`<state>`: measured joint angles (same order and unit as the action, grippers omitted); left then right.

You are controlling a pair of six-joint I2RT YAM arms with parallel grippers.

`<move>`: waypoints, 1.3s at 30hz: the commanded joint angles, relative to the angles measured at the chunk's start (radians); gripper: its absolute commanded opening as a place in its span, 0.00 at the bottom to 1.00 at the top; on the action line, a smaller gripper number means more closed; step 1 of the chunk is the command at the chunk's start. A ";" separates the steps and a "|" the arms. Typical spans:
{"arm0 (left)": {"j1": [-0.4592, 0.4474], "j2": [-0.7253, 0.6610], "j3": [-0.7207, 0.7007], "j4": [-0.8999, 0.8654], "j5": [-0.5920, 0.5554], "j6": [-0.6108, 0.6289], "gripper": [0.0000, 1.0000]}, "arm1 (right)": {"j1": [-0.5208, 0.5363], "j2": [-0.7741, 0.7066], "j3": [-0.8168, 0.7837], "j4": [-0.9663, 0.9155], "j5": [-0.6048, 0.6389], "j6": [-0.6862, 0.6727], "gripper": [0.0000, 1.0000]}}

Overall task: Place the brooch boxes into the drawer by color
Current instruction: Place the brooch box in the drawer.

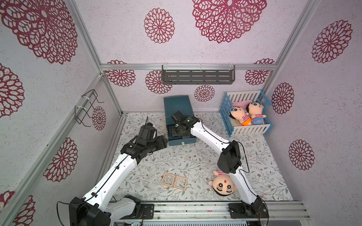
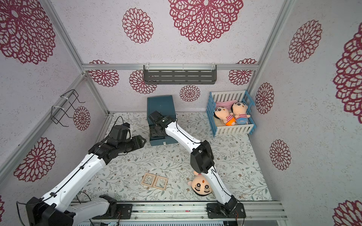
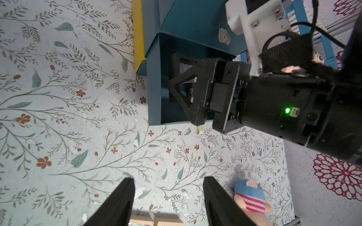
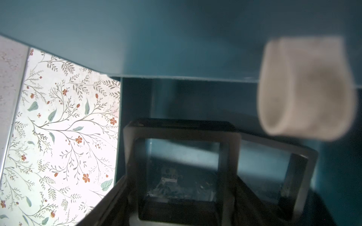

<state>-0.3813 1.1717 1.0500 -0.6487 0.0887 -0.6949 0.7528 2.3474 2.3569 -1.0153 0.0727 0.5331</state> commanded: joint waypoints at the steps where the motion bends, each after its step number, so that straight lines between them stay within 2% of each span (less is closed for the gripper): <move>1: 0.010 0.002 0.014 0.003 0.003 0.015 0.63 | -0.007 0.008 0.031 0.037 -0.015 -0.015 0.47; 13: 0.009 0.008 0.013 0.011 0.014 0.007 0.63 | -0.012 0.044 0.030 0.037 -0.019 -0.009 0.51; 18: 0.010 0.003 0.009 0.006 0.016 0.009 0.63 | -0.018 0.057 0.030 0.029 -0.021 -0.003 0.61; 22: 0.009 0.000 0.009 0.004 0.015 0.008 0.63 | -0.018 0.058 0.030 0.021 -0.011 -0.001 0.75; 26: 0.010 0.001 0.009 0.009 0.017 0.005 0.63 | -0.019 0.055 0.030 0.021 -0.011 -0.001 0.82; 31: 0.009 0.003 0.013 0.011 0.020 0.005 0.63 | -0.020 0.046 0.031 0.027 -0.011 0.000 0.87; 39: 0.010 0.003 0.011 0.011 0.019 0.002 0.63 | -0.020 0.020 0.047 0.037 -0.021 0.008 0.87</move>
<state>-0.3813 1.1728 1.0500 -0.6483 0.1005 -0.6960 0.7506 2.4039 2.3577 -1.0061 0.0528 0.5339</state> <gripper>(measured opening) 0.635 0.866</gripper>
